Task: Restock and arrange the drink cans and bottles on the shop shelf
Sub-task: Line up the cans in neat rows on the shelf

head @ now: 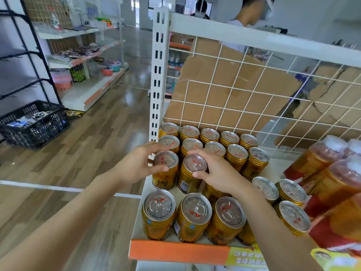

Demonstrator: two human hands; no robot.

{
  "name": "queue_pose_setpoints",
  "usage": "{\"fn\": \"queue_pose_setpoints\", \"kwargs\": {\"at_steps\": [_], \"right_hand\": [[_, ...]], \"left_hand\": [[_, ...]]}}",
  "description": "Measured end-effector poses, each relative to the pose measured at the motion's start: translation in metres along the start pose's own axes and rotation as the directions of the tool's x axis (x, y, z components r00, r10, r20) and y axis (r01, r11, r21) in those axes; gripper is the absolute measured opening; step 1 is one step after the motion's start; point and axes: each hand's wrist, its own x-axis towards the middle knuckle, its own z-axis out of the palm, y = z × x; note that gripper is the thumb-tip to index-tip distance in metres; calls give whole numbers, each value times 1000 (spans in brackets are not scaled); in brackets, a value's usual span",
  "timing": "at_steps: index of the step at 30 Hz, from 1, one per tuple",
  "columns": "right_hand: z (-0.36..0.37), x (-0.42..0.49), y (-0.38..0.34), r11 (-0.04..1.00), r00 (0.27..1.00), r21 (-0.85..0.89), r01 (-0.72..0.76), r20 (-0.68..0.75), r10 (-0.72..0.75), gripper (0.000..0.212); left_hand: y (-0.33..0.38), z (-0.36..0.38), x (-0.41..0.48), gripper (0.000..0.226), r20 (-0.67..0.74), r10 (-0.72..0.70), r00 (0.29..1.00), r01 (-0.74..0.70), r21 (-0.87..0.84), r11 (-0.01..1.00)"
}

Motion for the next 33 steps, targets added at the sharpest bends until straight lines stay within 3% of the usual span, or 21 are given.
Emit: {"fn": "queue_pose_setpoints", "kwargs": {"at_steps": [4,9,16,24,29,33], "right_hand": [[6,-1,0,998,994,-13,-59,-97,57,57],[14,0,-4,991,964,-9,-130,-236,125,59],[13,-4,0,995,984,19,-102,-144,103,60],[18,-1,-6,988,955,17,-152,-254,151,58],[19,-3,-3,994,976,6,-108,-190,107,60],[18,-3,-3,990,962,58,-131,-233,141,62]], "left_hand": [[-5,3,-4,47,-12,-1,1000,0,-41,999],[-12,9,-8,65,-22,-65,998,63,-83,995],[-23,28,-16,72,-8,-204,979,201,-154,968],[-27,36,-18,75,-48,-233,971,218,-212,953],[-28,39,-22,76,-72,-225,972,205,-216,955],[-26,40,-23,76,-73,-263,962,242,-217,946]]}}
